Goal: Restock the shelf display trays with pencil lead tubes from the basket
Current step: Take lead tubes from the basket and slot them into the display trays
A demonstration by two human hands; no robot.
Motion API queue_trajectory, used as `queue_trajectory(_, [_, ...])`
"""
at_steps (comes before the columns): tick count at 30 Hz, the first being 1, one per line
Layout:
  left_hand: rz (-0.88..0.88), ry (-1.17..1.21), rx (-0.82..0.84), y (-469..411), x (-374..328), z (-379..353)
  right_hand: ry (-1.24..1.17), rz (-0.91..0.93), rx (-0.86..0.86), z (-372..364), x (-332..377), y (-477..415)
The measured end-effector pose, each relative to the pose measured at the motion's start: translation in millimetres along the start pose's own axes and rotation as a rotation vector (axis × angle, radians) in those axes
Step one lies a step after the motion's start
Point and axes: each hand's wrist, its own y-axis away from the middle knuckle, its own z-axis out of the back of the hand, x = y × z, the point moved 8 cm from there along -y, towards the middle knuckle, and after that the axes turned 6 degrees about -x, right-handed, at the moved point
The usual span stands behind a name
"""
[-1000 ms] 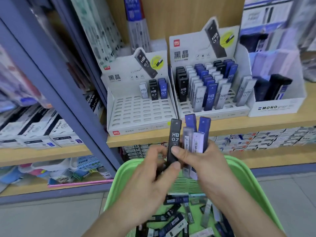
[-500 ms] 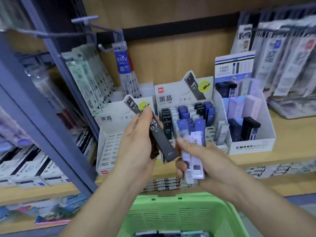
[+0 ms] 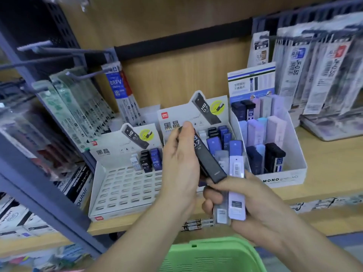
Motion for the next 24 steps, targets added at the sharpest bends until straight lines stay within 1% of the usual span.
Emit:
queue_trajectory(3, [-0.040,-0.017,0.005,-3.9,-0.6,-5.0,0.001,-0.007,0.044,2.9,7.0,0.8])
queue_trajectory(8, [-0.006,-0.084,0.159,-2.0,2.2,-14.6,0.089,0.030,-0.075,15.8,11.8,-4.1])
queue_trajectory(12, [-0.104,0.003,0.191,-33.4,-35.0,3.3,0.247,0.071,-0.135,32.7,25.5,-5.9])
queue_trajectory(13, [-0.149,-0.017,0.194,-44.4,-46.5,15.7,0.266,0.093,-0.158,37.8,31.5,-5.9])
queue_trajectory(14, [-0.203,-0.110,0.183,-54.2,-55.6,30.1,0.278,0.116,-0.180,42.0,37.4,-5.4])
queue_trajectory(15, [-0.254,-0.265,0.159,-62.5,-59.6,45.1,0.277,0.133,-0.199,45.7,42.0,-5.3])
queue_trajectory(17, [-0.291,-0.538,0.139,-71.4,-54.3,65.6,0.267,0.149,-0.227,50.4,47.7,-4.3])
queue_trajectory(21, [-0.212,-0.802,0.195,-72.2,-22.2,73.5,0.254,0.128,-0.232,51.5,45.9,-3.4])
queue_trajectory(24, [-0.253,-0.928,0.248,-69.8,-8.9,67.7,0.248,0.113,-0.243,51.4,42.7,-4.2])
